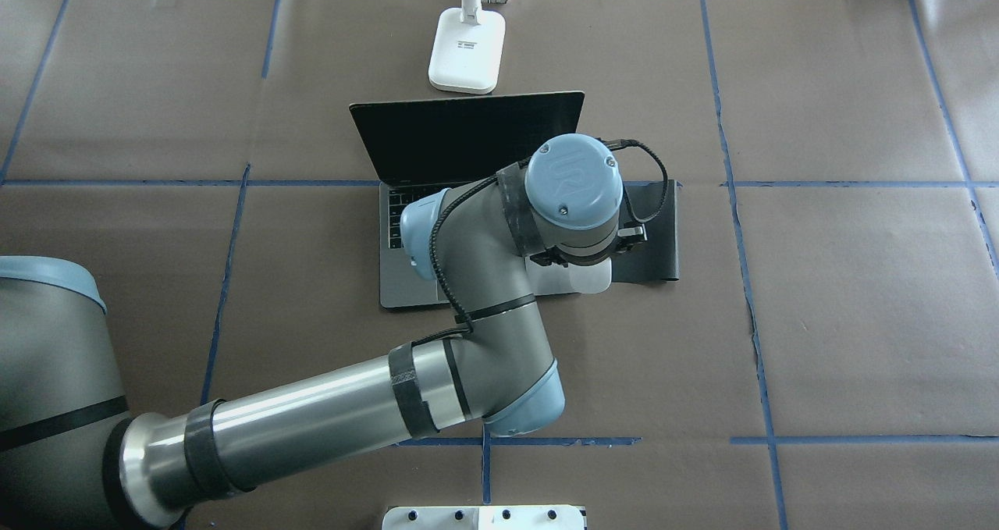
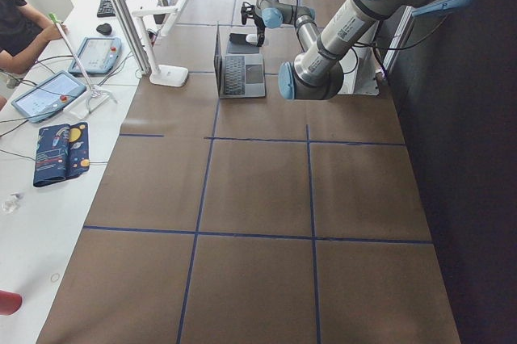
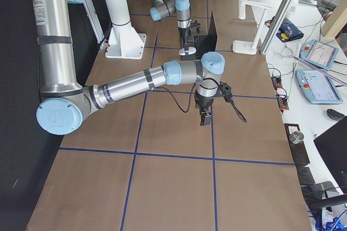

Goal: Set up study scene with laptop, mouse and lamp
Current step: 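Carry the white mouse with the left gripper onto the black mouse pad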

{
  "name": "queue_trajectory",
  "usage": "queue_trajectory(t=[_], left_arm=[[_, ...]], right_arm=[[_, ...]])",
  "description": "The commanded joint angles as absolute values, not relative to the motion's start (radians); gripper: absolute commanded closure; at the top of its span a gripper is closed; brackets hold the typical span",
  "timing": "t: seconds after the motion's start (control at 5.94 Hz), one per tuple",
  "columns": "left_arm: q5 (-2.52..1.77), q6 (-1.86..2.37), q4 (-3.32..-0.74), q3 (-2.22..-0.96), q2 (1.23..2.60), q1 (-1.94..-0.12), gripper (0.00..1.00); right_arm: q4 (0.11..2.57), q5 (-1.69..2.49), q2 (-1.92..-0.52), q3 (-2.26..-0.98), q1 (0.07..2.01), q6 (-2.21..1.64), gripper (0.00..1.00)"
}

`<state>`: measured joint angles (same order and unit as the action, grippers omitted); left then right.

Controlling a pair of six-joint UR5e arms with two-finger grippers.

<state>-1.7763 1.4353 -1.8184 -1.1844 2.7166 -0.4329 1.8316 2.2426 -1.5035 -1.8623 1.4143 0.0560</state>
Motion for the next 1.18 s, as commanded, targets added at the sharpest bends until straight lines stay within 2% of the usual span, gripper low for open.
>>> queue_trajectory(t=[0.0,0.34,1.01], left_arm=[[-1.776,1.440,-1.903,-0.996,2.834,-0.443,0.96],[-1.776,1.440,-1.998,-0.823,2.907,-0.443,0.96],[-1.776,1.445,-2.086,-0.730,2.911,-0.440,0.91]], right_arm=[[1.815,2.247,-1.514,-1.882,1.422,0.055,0.00],[1.812,2.247,-1.520,-1.878,1.422,0.055,0.00],[1.812,2.247,-1.529,-1.876,1.428,0.052,0.00]])
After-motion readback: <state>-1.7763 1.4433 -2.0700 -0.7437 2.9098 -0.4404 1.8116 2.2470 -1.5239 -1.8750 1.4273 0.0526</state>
